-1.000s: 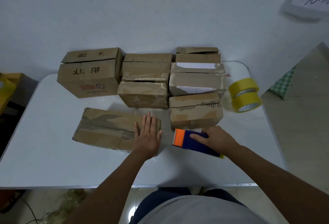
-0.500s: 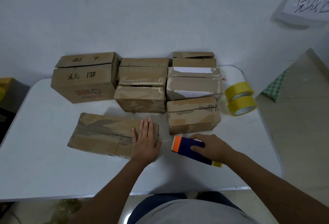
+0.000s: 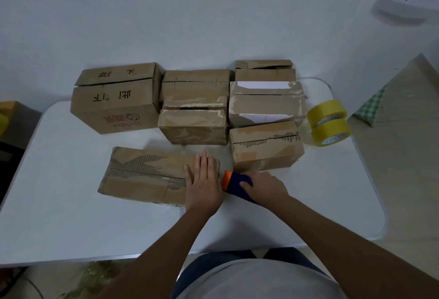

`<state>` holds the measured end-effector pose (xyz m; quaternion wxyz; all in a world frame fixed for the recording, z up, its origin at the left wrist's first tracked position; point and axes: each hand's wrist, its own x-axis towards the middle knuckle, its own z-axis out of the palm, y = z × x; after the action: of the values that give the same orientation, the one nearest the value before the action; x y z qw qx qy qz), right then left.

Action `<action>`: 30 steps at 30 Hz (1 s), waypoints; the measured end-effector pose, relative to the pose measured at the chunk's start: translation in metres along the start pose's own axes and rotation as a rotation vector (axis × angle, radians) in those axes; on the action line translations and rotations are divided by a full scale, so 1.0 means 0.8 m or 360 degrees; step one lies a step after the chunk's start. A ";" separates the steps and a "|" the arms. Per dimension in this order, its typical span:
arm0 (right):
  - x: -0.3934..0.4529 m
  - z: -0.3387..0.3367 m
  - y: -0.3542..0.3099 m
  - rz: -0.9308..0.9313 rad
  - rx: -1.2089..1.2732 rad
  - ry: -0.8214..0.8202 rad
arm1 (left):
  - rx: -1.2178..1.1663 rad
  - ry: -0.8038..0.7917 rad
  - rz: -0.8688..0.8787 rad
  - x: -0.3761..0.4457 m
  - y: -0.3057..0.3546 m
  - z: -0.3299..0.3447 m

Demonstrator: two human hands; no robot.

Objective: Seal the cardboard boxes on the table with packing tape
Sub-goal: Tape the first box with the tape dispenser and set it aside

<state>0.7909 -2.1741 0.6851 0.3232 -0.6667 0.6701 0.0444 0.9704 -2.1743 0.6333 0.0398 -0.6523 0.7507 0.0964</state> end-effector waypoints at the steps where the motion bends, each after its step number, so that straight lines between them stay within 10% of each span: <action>1: 0.001 0.000 -0.001 -0.0004 -0.0019 0.0004 | 0.0003 0.0001 -0.0003 0.000 0.000 0.001; 19: 0.011 -0.031 -0.017 0.0238 -0.0510 -0.0079 | -0.0060 -0.0147 0.0075 -0.015 -0.003 -0.016; 30: -0.013 0.026 0.062 0.0109 -0.0254 0.0478 | 0.0052 -0.0159 0.0350 -0.029 -0.028 -0.012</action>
<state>0.7518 -2.1498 0.6549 0.1638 -0.6661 0.7276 0.0084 0.9964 -2.1567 0.6452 0.0770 -0.5597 0.8163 0.1202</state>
